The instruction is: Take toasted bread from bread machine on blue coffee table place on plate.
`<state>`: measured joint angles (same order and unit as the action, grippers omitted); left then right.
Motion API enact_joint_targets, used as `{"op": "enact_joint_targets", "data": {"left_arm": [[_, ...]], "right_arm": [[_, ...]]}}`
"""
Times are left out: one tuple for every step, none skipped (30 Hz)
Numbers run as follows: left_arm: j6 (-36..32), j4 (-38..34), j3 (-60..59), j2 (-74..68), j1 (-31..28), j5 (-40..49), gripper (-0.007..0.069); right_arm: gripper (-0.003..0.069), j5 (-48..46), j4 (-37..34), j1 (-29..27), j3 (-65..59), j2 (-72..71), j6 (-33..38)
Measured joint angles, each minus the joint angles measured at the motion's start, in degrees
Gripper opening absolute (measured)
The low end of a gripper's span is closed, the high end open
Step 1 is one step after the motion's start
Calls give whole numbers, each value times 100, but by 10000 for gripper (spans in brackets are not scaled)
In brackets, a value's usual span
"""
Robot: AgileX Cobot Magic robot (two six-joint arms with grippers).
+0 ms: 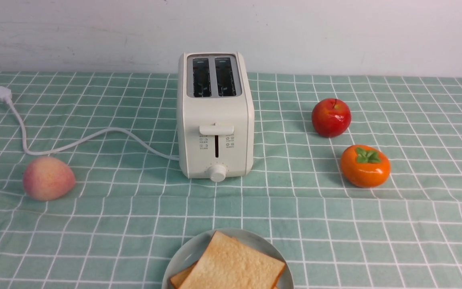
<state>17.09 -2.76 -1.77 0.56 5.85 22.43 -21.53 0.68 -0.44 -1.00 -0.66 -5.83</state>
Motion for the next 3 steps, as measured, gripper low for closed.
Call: {"op": "enact_joint_targets", "data": {"left_arm": [[0,0,0,0,0,0,103],[0,0,0,0,0,0,106],[0,0,0,0,0,0,106]], "right_arm": [[160,0,0,0,0,0,0],[161,0,0,0,0,0,0],[162,0,0,0,0,0,0]]}}
